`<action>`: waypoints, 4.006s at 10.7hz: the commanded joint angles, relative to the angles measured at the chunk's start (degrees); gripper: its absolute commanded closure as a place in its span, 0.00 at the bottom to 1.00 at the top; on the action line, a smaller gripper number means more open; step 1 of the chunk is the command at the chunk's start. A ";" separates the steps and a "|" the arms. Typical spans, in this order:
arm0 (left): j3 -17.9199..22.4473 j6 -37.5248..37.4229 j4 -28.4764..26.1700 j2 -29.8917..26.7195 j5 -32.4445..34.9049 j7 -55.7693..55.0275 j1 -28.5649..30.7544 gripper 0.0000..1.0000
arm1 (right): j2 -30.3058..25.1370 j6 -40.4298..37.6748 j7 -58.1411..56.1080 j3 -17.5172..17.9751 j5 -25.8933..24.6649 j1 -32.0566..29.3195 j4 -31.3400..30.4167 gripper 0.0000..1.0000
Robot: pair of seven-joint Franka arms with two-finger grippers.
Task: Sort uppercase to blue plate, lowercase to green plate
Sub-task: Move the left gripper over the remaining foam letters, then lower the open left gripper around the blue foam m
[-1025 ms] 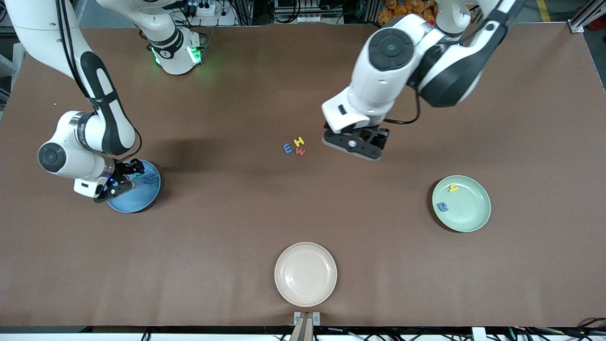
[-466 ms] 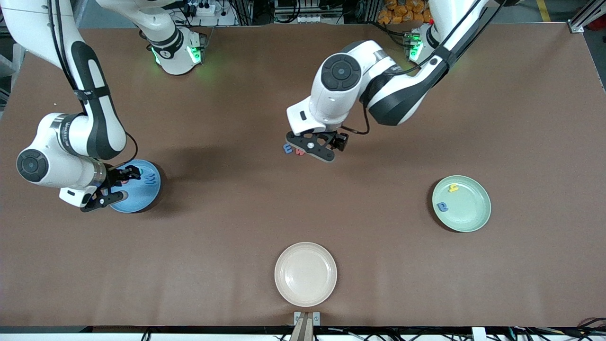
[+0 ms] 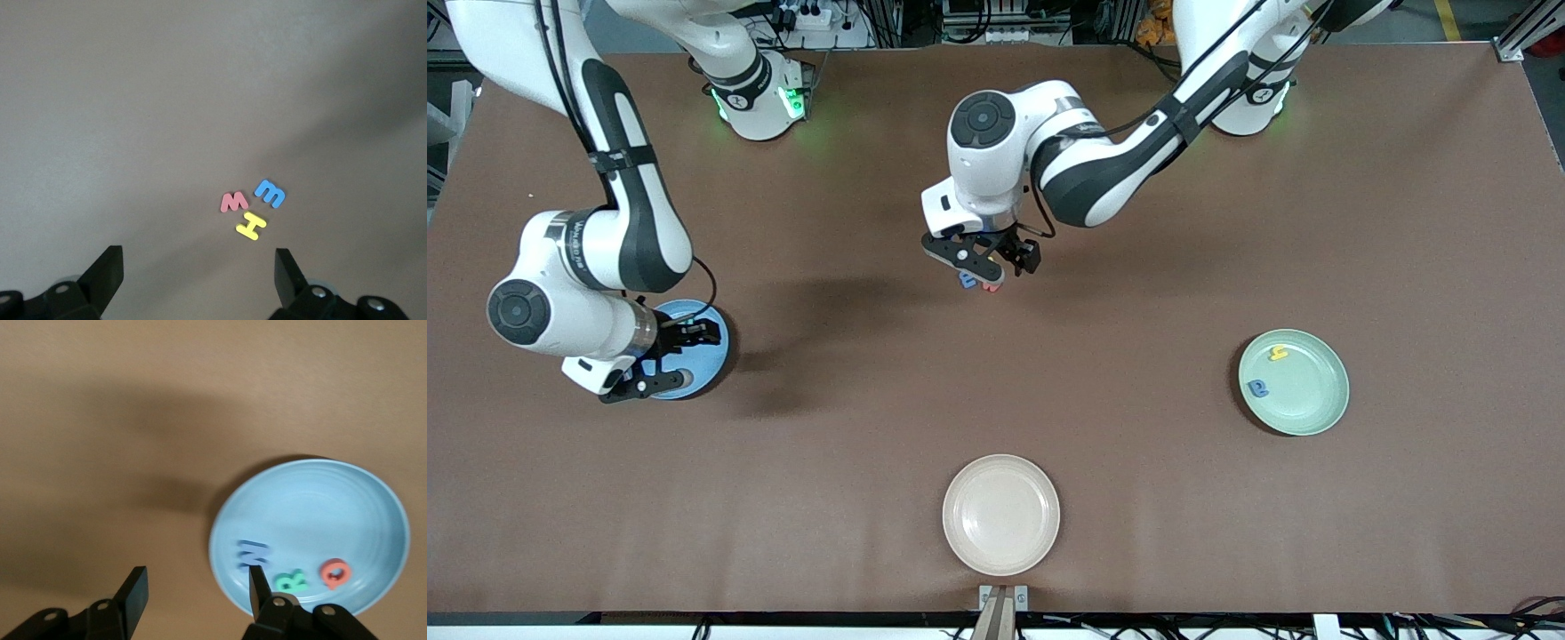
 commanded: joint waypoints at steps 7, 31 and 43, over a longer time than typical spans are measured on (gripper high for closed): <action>0.93 8.49 0.45 4.99 6.38 0.47 -4.66 0.00 | -1.60 -1.48 6.27 2.35 0.14 0.04 0.26 0.25; 7.43 14.29 0.45 12.91 6.38 17.89 -11.53 0.07 | -2.65 -1.66 10.32 3.05 -0.21 1.62 1.14 0.00; 9.54 16.04 1.41 14.40 6.03 18.50 -13.02 0.14 | -2.65 -1.66 9.61 2.96 -0.21 1.01 0.97 0.00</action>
